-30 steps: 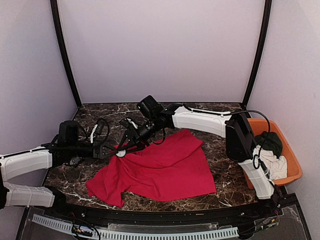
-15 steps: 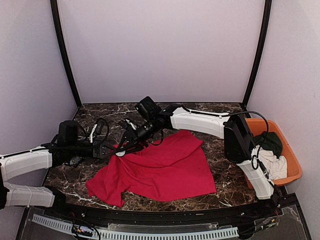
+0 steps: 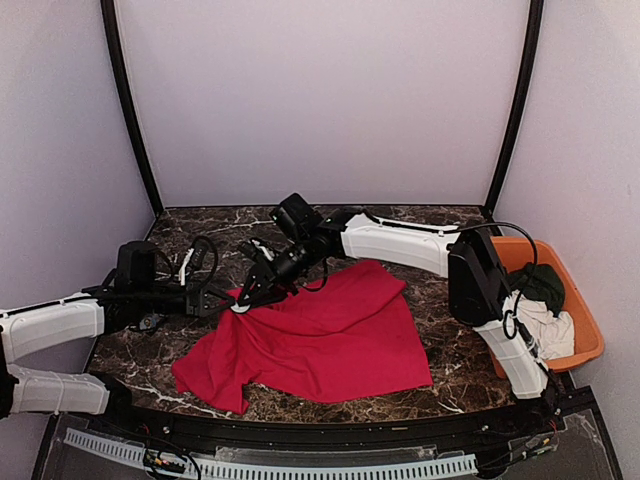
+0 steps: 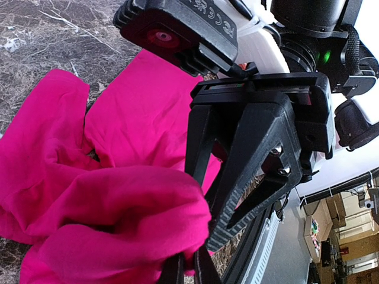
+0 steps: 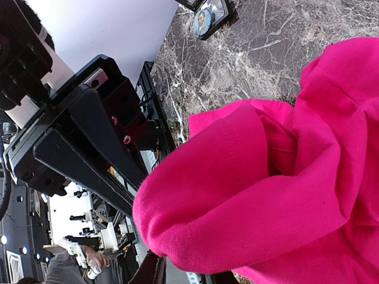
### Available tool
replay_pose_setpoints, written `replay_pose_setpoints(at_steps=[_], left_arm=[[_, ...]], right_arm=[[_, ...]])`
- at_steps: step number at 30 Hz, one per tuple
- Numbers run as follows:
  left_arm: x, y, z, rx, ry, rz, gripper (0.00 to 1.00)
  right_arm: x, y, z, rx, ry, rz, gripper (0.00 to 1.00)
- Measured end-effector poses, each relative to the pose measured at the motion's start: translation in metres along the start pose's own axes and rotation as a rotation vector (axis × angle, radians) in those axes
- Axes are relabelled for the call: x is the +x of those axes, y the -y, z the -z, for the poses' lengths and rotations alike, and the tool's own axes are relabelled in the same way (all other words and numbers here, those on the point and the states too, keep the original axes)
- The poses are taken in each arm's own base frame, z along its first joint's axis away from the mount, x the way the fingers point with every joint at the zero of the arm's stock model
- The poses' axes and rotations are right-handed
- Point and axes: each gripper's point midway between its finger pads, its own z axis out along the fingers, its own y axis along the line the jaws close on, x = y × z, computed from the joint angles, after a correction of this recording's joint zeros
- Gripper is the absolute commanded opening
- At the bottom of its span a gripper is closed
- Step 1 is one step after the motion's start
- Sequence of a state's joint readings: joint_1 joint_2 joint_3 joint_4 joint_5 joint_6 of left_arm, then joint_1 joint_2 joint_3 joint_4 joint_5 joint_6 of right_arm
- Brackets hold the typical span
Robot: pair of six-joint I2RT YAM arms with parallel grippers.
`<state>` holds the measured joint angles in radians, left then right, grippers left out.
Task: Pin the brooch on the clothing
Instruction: Pin the brooch onto the flattened clothing.
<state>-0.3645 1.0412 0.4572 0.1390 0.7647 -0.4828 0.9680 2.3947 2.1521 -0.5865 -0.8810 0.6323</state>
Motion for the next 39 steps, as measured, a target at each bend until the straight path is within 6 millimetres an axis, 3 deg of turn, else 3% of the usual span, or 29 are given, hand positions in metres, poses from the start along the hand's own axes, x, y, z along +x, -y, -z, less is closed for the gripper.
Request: replay_pose_setpoints(at_steps=[9, 21, 28, 33, 39], left_arm=[[0.0, 0.0, 0.0, 0.001, 0.002, 0.007, 0.01], [-0.002, 0.002, 0.0, 0.007, 0.007, 0.007, 0.01], [-0.004, 0.003, 0.0, 0.015, 0.012, 0.004, 0.01], [-0.005, 0.007, 0.0, 0.035, 0.016, -0.008, 0.01], [-0.005, 0.008, 0.0, 0.038, 0.016, -0.006, 0.01]], right_arm=[[0.001, 0.0, 0.001, 0.007, -0.005, -0.003, 0.15], [0.0, -0.001, 0.002, 0.01, -0.007, -0.01, 0.18], [0.0, -0.003, 0.002, 0.001, -0.009, -0.007, 0.39], [-0.003, -0.012, 0.002, -0.05, -0.007, 0.011, 0.39], [0.002, 0.001, 0.008, -0.062, -0.007, -0.009, 0.39]])
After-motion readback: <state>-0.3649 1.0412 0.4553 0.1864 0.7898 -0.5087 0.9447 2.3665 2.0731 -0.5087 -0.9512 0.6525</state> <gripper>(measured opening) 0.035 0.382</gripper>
